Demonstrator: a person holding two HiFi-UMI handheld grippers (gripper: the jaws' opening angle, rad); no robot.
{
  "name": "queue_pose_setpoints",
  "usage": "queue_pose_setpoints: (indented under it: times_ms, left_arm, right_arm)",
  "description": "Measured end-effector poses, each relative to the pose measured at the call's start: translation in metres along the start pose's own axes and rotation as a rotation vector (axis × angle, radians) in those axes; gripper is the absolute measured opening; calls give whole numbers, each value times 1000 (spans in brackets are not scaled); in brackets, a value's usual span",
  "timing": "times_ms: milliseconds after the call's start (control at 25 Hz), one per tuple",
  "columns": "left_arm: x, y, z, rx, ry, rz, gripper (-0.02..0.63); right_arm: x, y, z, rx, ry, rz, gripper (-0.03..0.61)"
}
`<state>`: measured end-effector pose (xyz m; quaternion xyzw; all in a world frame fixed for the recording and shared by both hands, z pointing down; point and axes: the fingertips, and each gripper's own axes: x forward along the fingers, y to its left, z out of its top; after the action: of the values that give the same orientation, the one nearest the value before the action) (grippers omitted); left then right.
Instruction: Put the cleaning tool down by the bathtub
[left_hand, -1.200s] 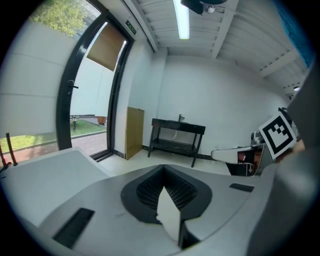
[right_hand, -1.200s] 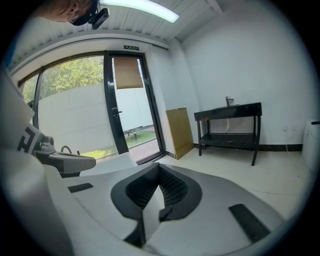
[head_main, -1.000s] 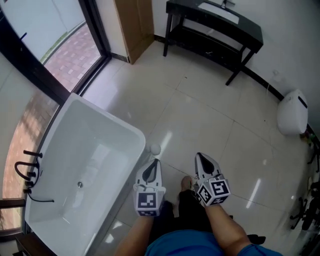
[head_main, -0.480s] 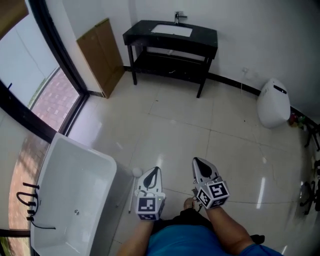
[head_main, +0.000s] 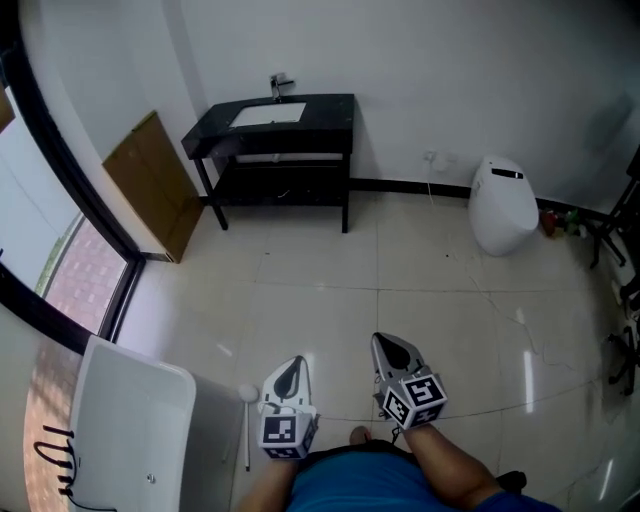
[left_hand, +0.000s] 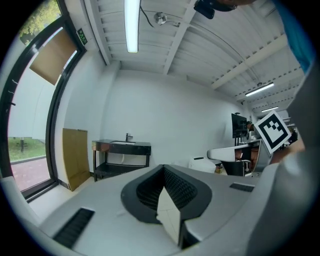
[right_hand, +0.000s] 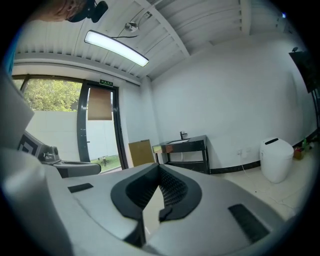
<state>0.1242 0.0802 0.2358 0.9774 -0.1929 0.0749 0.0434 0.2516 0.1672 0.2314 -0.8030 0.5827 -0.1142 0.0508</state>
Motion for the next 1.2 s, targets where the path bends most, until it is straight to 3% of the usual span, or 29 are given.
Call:
queue_pose_setpoints:
  times_ms: [200,560,840,1200]
  left_arm:
    - [3,-8,15,38,-2,-41,-2]
    - [-13,11,16,42,22,-116,-2]
    - [-14,26,3,61,39,-162,-2]
    - [-14,48,15,72,9,-171,-2]
  right_arm:
    - [-23,-6,15,7,-37,-52,-9]
    - [-28,24,19,6,-26,-115,-9]
    - [-15,35,10,-5,1,-133,-11]
    - [1,51,14,-15,-25,-133,-11]
